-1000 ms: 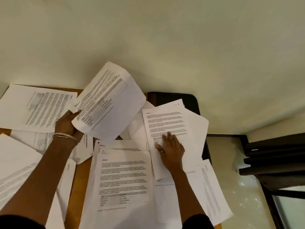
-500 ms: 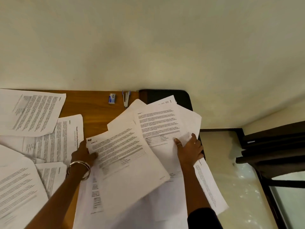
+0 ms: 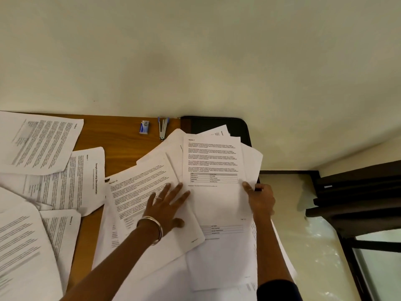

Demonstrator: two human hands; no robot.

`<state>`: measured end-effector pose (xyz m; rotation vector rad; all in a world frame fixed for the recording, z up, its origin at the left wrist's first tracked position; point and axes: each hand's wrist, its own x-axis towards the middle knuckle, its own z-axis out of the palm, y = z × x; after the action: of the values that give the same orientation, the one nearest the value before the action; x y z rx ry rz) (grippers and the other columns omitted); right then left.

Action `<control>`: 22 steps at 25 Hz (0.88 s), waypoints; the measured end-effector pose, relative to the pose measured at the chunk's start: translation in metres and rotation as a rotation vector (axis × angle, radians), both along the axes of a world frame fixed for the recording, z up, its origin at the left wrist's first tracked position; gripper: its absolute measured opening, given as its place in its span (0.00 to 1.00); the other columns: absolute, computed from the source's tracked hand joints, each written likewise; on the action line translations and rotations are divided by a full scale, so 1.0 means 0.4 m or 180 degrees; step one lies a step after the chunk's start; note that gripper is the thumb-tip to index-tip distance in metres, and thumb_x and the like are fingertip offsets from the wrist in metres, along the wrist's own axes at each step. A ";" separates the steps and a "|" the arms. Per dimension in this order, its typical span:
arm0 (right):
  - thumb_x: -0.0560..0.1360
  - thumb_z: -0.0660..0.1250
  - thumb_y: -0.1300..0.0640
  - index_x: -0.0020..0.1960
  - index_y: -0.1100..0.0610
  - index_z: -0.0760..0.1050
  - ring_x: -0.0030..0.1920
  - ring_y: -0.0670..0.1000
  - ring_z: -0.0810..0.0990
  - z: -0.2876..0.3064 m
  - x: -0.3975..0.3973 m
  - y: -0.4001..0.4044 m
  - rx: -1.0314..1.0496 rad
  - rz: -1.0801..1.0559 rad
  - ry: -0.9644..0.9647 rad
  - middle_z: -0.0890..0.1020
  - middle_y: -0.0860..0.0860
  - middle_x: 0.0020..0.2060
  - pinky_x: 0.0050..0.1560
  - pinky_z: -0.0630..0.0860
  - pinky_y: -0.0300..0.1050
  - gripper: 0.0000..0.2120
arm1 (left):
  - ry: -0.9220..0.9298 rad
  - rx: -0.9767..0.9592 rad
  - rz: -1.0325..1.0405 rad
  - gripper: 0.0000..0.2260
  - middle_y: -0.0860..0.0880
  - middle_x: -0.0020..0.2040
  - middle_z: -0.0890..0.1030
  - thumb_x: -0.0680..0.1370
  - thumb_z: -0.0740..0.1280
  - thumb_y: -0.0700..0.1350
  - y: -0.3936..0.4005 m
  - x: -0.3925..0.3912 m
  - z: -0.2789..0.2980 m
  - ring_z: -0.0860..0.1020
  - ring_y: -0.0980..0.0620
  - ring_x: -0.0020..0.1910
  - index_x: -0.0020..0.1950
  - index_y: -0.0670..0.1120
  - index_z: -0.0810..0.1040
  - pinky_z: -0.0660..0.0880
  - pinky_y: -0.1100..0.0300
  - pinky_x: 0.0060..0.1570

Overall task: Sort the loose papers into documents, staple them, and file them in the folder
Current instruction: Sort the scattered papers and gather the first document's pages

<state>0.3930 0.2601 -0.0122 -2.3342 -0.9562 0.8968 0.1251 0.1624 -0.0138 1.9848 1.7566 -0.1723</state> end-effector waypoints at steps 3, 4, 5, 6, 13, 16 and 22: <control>0.63 0.80 0.48 0.60 0.51 0.70 0.53 0.53 0.76 -0.002 -0.028 -0.019 -0.0205 0.0779 -0.0129 0.76 0.47 0.50 0.60 0.66 0.54 0.31 | 0.0048 -0.0267 0.0244 0.45 0.57 0.73 0.29 0.74 0.66 0.57 -0.019 0.036 -0.004 0.35 0.50 0.74 0.72 0.58 0.29 0.44 0.41 0.72; 0.64 0.80 0.53 0.59 0.53 0.72 0.52 0.53 0.77 0.000 -0.029 -0.019 -0.0189 0.0669 -0.0001 0.77 0.48 0.49 0.58 0.68 0.53 0.28 | 0.0032 -0.0298 0.0386 0.47 0.57 0.74 0.31 0.74 0.67 0.56 -0.025 0.039 -0.005 0.37 0.50 0.75 0.72 0.57 0.29 0.44 0.41 0.72; 0.65 0.79 0.56 0.56 0.56 0.76 0.51 0.55 0.79 0.004 -0.022 -0.017 -0.0069 0.0428 0.0245 0.79 0.49 0.47 0.56 0.71 0.51 0.23 | 0.0018 -0.0330 0.0498 0.48 0.56 0.75 0.33 0.73 0.67 0.55 -0.030 0.040 -0.008 0.39 0.49 0.76 0.72 0.55 0.28 0.44 0.41 0.72; 0.66 0.78 0.59 0.50 0.58 0.79 0.48 0.57 0.80 0.013 -0.009 -0.015 0.0058 0.0187 0.0462 0.81 0.51 0.44 0.53 0.75 0.51 0.15 | 0.0006 -0.0351 0.0569 0.49 0.56 0.76 0.35 0.73 0.68 0.56 -0.033 0.037 -0.010 0.40 0.49 0.76 0.72 0.54 0.28 0.45 0.40 0.72; 0.76 0.67 0.63 0.52 0.56 0.76 0.47 0.54 0.77 0.095 0.119 -0.050 0.0888 -0.0388 0.0805 0.79 0.52 0.47 0.50 0.74 0.49 0.06 | -0.0057 -0.0337 0.0616 0.48 0.56 0.77 0.40 0.72 0.70 0.55 -0.034 0.025 -0.010 0.43 0.48 0.76 0.75 0.54 0.34 0.49 0.42 0.71; 0.78 0.64 0.62 0.53 0.56 0.74 0.50 0.54 0.75 0.103 0.155 -0.087 0.0923 -0.0718 0.0765 0.78 0.52 0.50 0.54 0.72 0.50 0.05 | -0.0563 -0.0038 0.1336 0.41 0.51 0.74 0.61 0.72 0.69 0.56 -0.002 0.044 -0.010 0.60 0.45 0.72 0.77 0.50 0.49 0.60 0.44 0.68; 0.79 0.64 0.62 0.59 0.62 0.75 0.51 0.54 0.74 0.094 0.167 -0.142 0.0800 -0.0934 0.0882 0.78 0.53 0.51 0.54 0.71 0.48 0.10 | -0.1673 -0.0172 0.3049 0.24 0.44 0.50 0.80 0.69 0.75 0.48 0.056 0.075 0.010 0.77 0.46 0.49 0.61 0.42 0.74 0.72 0.55 0.53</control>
<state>0.4597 0.2031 0.0255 -2.0054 -0.5592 0.8920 0.1552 0.1849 -0.0097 0.8466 2.0543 0.5542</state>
